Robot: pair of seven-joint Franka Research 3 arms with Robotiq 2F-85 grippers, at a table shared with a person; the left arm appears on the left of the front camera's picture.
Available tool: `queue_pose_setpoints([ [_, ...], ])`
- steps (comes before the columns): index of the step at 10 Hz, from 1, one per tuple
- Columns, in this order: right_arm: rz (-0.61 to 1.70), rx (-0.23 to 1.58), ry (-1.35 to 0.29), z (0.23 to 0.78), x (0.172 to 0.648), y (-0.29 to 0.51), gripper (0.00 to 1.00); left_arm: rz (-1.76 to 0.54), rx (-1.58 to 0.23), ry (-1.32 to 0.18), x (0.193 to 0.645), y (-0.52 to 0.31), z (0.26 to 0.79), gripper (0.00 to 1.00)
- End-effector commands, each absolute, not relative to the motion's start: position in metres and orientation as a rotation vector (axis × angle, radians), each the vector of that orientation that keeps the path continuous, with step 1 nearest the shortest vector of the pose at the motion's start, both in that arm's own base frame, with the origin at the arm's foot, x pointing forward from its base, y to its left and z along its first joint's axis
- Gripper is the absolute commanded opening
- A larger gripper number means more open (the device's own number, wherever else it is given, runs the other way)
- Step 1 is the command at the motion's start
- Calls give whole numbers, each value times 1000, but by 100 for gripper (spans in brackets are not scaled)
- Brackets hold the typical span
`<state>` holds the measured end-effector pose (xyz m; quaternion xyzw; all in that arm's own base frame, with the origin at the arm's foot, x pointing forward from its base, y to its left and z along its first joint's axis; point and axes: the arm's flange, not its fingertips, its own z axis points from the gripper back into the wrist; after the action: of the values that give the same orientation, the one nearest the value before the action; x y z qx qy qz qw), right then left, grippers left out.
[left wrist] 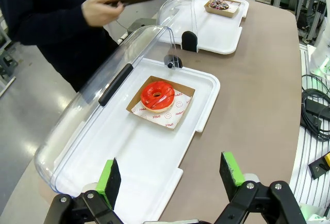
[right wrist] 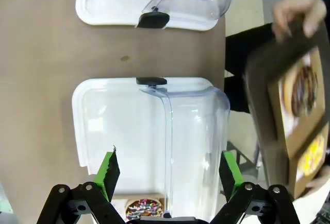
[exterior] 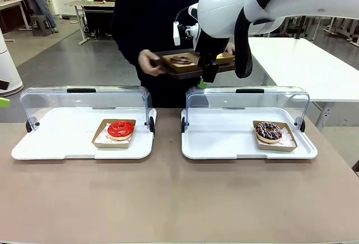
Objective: Provide the desired donut to the person.
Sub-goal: Place the picked Paper togo box onto the Handle tray extended by the person.
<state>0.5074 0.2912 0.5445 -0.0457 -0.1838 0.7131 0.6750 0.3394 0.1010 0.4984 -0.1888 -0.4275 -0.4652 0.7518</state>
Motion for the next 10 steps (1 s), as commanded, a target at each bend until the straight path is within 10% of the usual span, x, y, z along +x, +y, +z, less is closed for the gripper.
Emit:
queue_pose_setpoints([
  [1, 1418, 28, -500, 567, 493, 247, 100, -1003, -411, -947, 340, 101, 498, 100],
  [10, 1105, 539, -887, 527, 395, -68, 100, -1003, -411, -947, 340, 101, 498, 100],
])
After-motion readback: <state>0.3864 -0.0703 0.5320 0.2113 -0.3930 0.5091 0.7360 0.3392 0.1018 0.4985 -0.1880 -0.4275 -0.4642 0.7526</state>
